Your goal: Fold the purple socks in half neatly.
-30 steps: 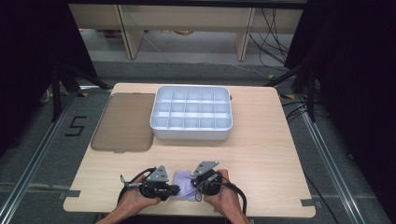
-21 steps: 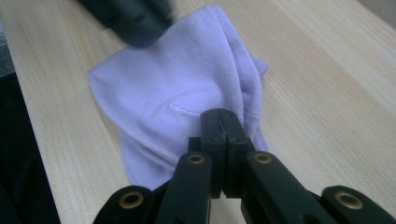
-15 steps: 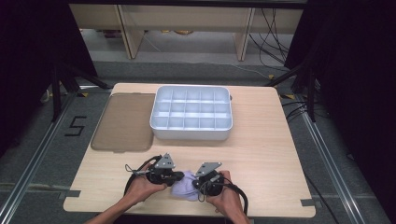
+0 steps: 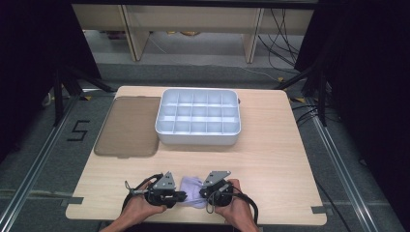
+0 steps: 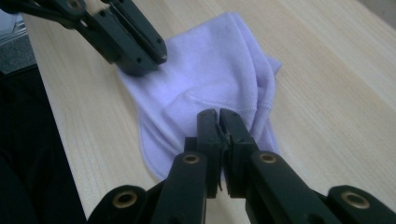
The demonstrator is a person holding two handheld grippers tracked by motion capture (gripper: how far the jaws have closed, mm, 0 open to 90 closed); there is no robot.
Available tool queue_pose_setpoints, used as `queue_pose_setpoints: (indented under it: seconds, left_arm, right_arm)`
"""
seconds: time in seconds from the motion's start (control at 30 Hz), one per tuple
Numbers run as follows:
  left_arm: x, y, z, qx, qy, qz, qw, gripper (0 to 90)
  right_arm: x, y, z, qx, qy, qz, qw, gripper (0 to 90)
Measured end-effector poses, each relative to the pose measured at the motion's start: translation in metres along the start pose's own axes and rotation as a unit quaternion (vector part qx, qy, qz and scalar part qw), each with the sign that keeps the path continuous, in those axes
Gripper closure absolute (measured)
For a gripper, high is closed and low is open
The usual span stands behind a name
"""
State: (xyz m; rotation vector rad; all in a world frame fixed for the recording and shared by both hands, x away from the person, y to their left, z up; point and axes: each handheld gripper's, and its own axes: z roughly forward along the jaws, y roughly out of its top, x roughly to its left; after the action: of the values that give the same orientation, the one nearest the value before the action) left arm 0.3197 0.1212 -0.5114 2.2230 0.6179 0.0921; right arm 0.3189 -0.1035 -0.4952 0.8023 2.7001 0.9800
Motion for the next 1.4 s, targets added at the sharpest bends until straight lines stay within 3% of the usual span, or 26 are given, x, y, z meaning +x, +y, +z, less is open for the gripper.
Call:
queue_pose_setpoints:
  seconds: [0.07,0.1,0.17,0.2,0.23,0.33,0.4,0.47,0.53,0.57,0.6,0.67,0.73,0.8,0.9,1.03,1.1,1.13,1.17,1.2,1.37,1.4]
  left_arm:
    - [0.002,0.0,-0.001,0.001,0.0,-0.005,1.0,84.2]
    - [0.003,0.001,-0.001,0.0,0.008,0.01,0.9999,84.1]
    - [0.004,0.001,-0.002,0.006,0.014,0.003,0.9999,83.6]
    - [0.005,0.001,-0.003,0.007,0.013,0.014,0.9998,83.3]
    - [0.004,0.0,-0.002,0.0,0.015,-0.004,0.9999,83.0]
    - [0.007,0.002,-0.004,0.001,0.02,-0.002,0.9998,81.2]
    - [0.009,0.003,-0.008,-0.006,0.026,-0.012,0.9996,76.7]
    - [0.011,0.004,-0.01,-0.009,0.027,-0.01,0.9996,74.2]
    - [0.013,0.003,-0.011,-0.01,0.027,-0.035,0.999,71.0]
    - [0.014,0.002,-0.011,-0.012,0.018,-0.057,0.9981,66.1]
    - [0.014,0.0,-0.011,-0.012,0.012,-0.072,0.9972,62.4]
    - [0.016,-0.001,-0.01,0.002,0.013,-0.073,0.9973,59.4]
    - [0.017,-0.002,-0.008,0.0,0.003,-0.097,0.9953,58.9]
    - [0.016,-0.003,-0.005,0.001,0.001,-0.105,0.9944,58.2]
    - [0.015,-0.003,-0.004,0.002,0.002,-0.103,0.9947,61.3]
    - [0.014,-0.003,-0.003,-0.007,-0.007,-0.092,0.9957,75.5]
    - [0.014,-0.001,-0.006,-0.021,-0.005,-0.091,0.9957,81.1]
    - [0.013,0.0,-0.007,-0.021,-0.003,-0.086,0.9961,81.9]
    - [0.013,0.001,-0.009,-0.025,-0.002,-0.082,0.9963,82.2]
    - [0.013,0.002,-0.012,-0.029,0.002,-0.075,0.9968,82.5]
    - [0.01,0.005,-0.017,-0.029,0.007,-0.066,0.9974,82.9]
    - [0.009,0.006,-0.018,-0.021,0.014,-0.05,0.9984,82.9]
  right_arm:
    - [0.0,0.0,0.0,0.01,0.002,-0.009,0.9999,87.5]
    - [0.002,0.0,0.0,0.007,0.001,-0.008,0.9999,87.5]
    - [0.005,0.0,0.001,0.011,-0.003,-0.002,0.9999,87.5]
    - [0.006,0.001,0.0,0.019,0.001,0.0,0.9998,87.5]
    - [0.007,0.001,0.001,0.011,-0.003,-0.009,0.9999,87.4]
    - [0.014,0.004,-0.002,0.012,-0.001,-0.012,0.9999,86.1]
    - [0.02,0.009,-0.002,-0.012,0.008,-0.029,0.9995,86.2]
    - [0.025,0.01,-0.001,-0.004,0.016,-0.043,0.9989,86.2]
    - [0.026,0.009,0.002,0.001,0.015,-0.05,0.9987,86.2]
    - [0.028,0.008,0.003,0.013,0.015,-0.041,0.999,86.2]
    - [0.026,0.008,0.005,0.011,0.027,-0.045,0.9985,86.2]
    - [0.025,0.008,0.003,0.005,0.018,-0.042,0.9989,86.1]
    - [0.025,0.008,0.002,0.009,0.019,-0.041,0.9989,86.0]
    - [0.025,0.008,0.004,0.006,0.018,-0.045,0.9988,86.0]
    - [0.026,0.008,0.003,0.02,0.019,-0.031,0.9991,86.0]
    - [0.025,0.008,0.004,0.005,0.012,-0.044,0.9989,85.7]
    - [0.026,0.01,0.003,0.003,0.018,-0.033,0.9993,85.9]
    - [0.025,0.011,0.003,-0.008,0.017,-0.049,0.9986,86.2]
    - [0.028,0.012,0.001,-0.01,0.023,-0.036,0.9991,86.6]
    - [0.029,0.014,0.002,-0.019,0.03,-0.044,0.9984,86.8]
    - [0.035,0.014,0.018,0.006,0.042,-0.055,0.9976,87.8]
    - [0.033,0.016,0.018,0.002,0.042,-0.056,0.9975,87.8]
